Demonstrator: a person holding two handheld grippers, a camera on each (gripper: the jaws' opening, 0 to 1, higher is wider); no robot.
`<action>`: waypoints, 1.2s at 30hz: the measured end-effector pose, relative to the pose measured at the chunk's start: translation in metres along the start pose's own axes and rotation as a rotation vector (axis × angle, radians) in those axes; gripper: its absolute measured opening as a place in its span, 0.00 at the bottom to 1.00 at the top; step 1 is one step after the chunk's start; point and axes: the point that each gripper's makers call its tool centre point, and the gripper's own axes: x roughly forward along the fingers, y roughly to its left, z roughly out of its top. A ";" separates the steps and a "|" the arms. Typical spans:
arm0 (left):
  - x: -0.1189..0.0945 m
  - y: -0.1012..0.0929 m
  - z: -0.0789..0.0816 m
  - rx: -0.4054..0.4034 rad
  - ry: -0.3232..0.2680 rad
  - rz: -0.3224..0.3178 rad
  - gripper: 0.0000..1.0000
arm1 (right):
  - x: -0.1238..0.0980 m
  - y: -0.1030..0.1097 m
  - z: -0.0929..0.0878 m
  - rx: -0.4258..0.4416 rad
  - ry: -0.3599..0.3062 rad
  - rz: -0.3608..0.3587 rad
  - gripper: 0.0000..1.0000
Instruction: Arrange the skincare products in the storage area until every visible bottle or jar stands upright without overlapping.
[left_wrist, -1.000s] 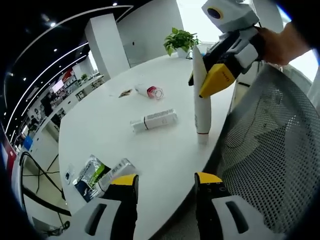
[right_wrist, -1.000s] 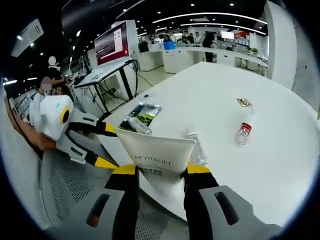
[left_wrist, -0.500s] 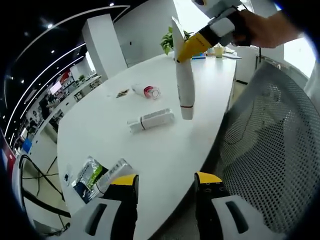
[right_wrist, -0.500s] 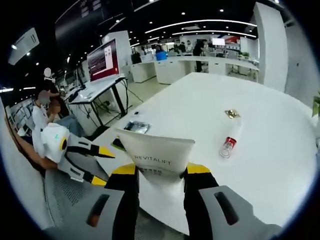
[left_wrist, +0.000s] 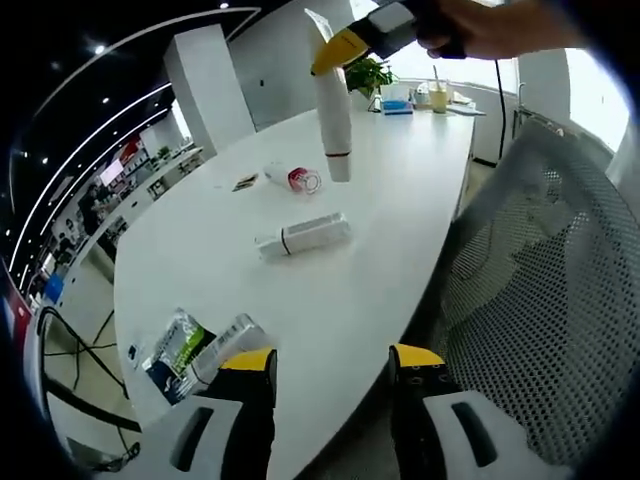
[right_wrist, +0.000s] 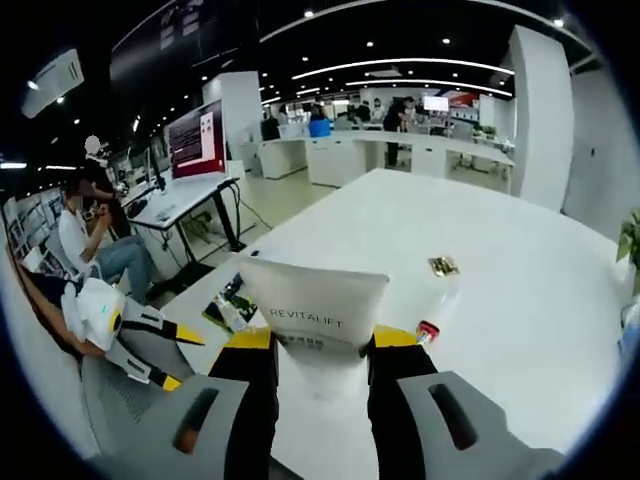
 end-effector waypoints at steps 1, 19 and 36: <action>0.000 0.000 0.000 -0.001 0.002 -0.001 0.46 | 0.000 -0.002 0.003 -0.005 -0.004 -0.002 0.31; 0.003 0.003 -0.007 -0.017 0.040 0.006 0.46 | 0.026 -0.041 0.057 0.003 -0.082 -0.009 0.31; 0.002 0.008 -0.009 0.004 0.049 0.037 0.34 | 0.053 -0.070 0.094 0.043 -0.140 -0.029 0.31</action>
